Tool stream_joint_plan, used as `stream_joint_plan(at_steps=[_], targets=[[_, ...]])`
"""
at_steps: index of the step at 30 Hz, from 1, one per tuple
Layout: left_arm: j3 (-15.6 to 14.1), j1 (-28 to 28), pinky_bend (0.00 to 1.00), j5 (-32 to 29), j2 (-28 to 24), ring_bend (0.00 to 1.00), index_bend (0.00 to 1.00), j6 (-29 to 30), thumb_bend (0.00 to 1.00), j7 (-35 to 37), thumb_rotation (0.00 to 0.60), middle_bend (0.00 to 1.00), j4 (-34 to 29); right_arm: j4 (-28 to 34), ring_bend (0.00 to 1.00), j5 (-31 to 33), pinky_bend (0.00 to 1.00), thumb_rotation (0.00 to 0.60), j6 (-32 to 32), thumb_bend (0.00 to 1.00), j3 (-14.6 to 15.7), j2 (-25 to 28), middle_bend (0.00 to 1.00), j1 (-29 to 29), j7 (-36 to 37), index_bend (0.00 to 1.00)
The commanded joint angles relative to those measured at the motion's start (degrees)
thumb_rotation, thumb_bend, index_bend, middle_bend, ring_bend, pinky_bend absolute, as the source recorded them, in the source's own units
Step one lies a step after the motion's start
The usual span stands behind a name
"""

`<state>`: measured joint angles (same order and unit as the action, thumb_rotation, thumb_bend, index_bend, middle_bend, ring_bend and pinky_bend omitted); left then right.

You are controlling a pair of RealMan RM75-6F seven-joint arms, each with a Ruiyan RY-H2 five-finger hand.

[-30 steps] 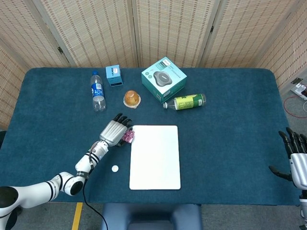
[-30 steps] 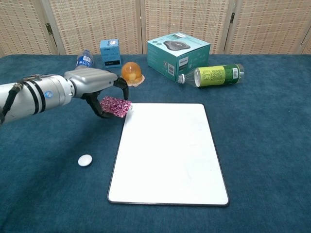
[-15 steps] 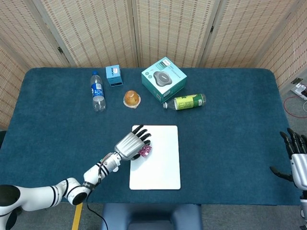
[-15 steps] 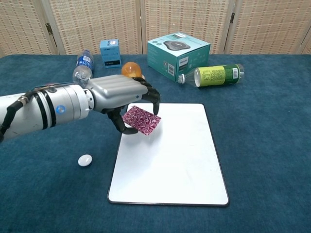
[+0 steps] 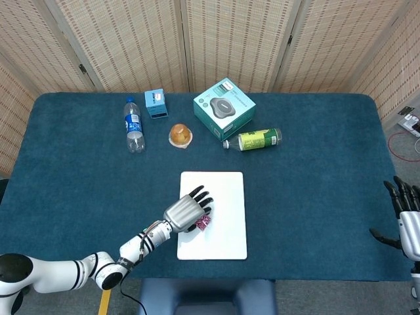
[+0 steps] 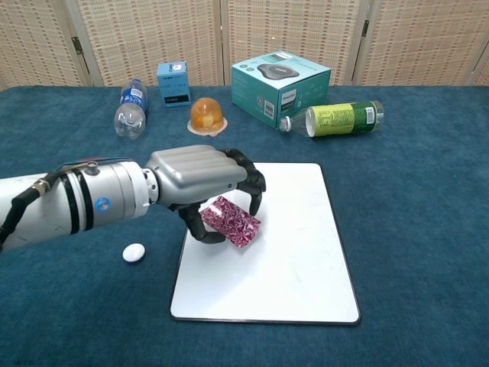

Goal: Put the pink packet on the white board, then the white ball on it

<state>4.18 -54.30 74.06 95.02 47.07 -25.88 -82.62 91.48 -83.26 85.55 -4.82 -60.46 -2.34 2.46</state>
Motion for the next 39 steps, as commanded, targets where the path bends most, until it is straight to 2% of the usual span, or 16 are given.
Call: stream_joint_plan(at_steps=[1, 4, 7, 13, 20, 25, 28, 39], targets=[[0.0, 0.3, 0.00, -0.6, 0.0, 0.09, 0.21, 0.4, 0.35, -0.8, 0.600, 0.19, -1.0, 0.0, 0.00, -0.1, 0.00, 0.600, 0.1, 0.14, 0.0, 0.0, 0.02, 0.0, 0.0, 0.01], [0.2, 0.7, 0.00, -1.2, -0.9, 0.09, 0.16, 1.2, 0.33, -1.7, 0.600, 0.18, -2.6, 0.0, 0.00, -0.3, 0.00, 0.600, 0.3, 0.14, -0.1, 0.1, 0.02, 0.0, 0.0, 0.01], [0.0, 1.5, 0.00, -1.2, -2.7, 0.09, 0.17, 2.1, 0.33, -1.6, 0.600, 0.17, -4.5, 0.1, 0.00, -0.3, 0.00, 0.600, 0.2, 0.14, -0.1, 0.1, 0.02, -0.1, 0.0, 0.01], [-2.2, 4.5, 0.00, 2.3, -7.6, 0.09, 0.28, 5.3, 0.34, 2.1, 0.600, 0.17, -7.3, 0.2, 0.00, -0.6, 0.00, 0.600, 0.1, 0.14, -0.1, 0.3, 0.02, -0.3, -0.2, 0.01], [-7.1, 8.7, 0.00, 10.8, -11.7, 0.09, 0.36, 10.5, 0.34, 7.3, 0.600, 0.17, -6.4, 0.5, 0.00, -0.9, 0.00, 0.600, 0.1, 0.14, -0.1, 0.2, 0.02, -0.4, -0.4, 0.01], [-9.9, 11.6, 0.00, 16.5, -12.2, 0.10, 0.40, 15.1, 0.35, 9.6, 0.600, 0.17, -3.9, 0.8, 0.00, -1.5, 0.00, 0.600, 0.0, 0.14, 0.0, 0.1, 0.02, -0.7, -0.9, 0.01], [-11.0, 12.9, 0.00, 17.7, -12.1, 0.11, 0.42, 15.9, 0.35, 10.7, 0.600, 0.17, -2.5, 1.0, 0.00, -1.9, 0.00, 0.600, 0.2, 0.14, 0.0, 0.0, 0.02, -0.8, -1.1, 0.01], [-11.7, 15.8, 0.00, 17.8, -9.3, 0.11, 0.42, 15.1, 0.34, 12.2, 0.600, 0.17, 2.6, 1.5, 0.00, -2.4, 0.00, 0.600, 1.4, 0.14, 0.3, 0.2, 0.02, -0.1, -1.3, 0.01]])
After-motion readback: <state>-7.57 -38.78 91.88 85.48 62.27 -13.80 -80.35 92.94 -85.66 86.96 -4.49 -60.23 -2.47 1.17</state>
